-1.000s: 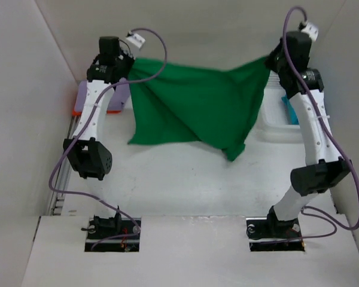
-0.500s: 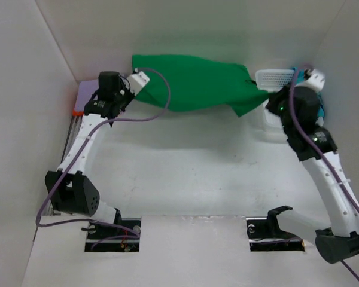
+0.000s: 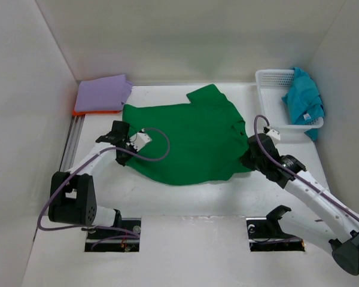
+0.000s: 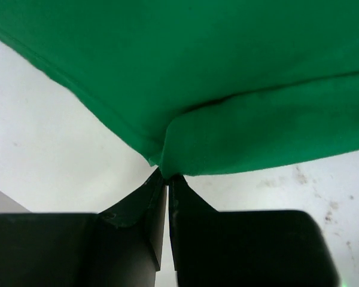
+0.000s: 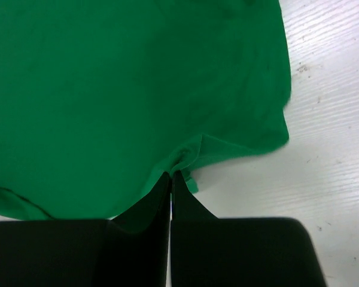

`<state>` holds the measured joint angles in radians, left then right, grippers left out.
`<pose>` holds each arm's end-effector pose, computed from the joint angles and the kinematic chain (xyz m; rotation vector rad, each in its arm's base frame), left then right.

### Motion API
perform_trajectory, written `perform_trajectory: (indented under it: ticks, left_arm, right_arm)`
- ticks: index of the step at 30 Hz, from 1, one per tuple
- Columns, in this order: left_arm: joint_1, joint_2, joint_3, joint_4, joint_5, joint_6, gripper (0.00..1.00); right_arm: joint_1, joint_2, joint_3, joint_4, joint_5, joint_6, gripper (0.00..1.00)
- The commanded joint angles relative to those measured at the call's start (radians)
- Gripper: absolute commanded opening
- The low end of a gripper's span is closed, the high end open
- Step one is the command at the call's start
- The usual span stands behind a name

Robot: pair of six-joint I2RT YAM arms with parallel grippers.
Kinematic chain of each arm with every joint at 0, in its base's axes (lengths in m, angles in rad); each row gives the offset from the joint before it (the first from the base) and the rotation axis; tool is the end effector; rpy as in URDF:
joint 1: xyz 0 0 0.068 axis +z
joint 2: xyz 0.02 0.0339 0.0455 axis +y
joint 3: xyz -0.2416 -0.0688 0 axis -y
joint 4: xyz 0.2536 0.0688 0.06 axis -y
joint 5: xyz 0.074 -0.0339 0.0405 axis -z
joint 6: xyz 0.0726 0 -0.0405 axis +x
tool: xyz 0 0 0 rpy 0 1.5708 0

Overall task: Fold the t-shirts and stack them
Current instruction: Flatten out the tshirt, then grap the side of the flattened tshirt closest away from the robot with both arms

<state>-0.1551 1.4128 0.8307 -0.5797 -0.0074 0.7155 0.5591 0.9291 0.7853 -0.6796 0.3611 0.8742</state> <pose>0.2818 -0.0435 0.1283 1.1559 2.4906 0.1672 0.2098 0.1010 0.2260 0.5321 2.2828 0.2804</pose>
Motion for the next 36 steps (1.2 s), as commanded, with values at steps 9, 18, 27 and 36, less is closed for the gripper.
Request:
perform_trajectory:
  ticks: [9, 18, 27, 36]
  left_arm:
    - [0.099, -0.107, 0.063, -0.060, 0.115, -0.086, 0.05]
    - [0.156, 0.034, 0.186, -0.036, 0.164, -0.165, 0.06]
    - [0.194, 0.124, 0.222, 0.038, 0.096, -0.235, 0.06]
    - [0.228, 0.247, 0.304, 0.027, 0.075, -0.361, 0.06]
  right_arm:
    - [-0.130, 0.109, 0.106, 0.138, -0.132, -0.164, 0.00]
    - [-0.302, 0.417, 0.259, 0.357, -0.235, -0.351, 0.00]
    - [-0.371, 0.661, 0.406, 0.407, -0.277, -0.437, 0.00]
    - [-0.374, 0.829, 0.546, 0.381, -0.294, -0.471, 0.00]
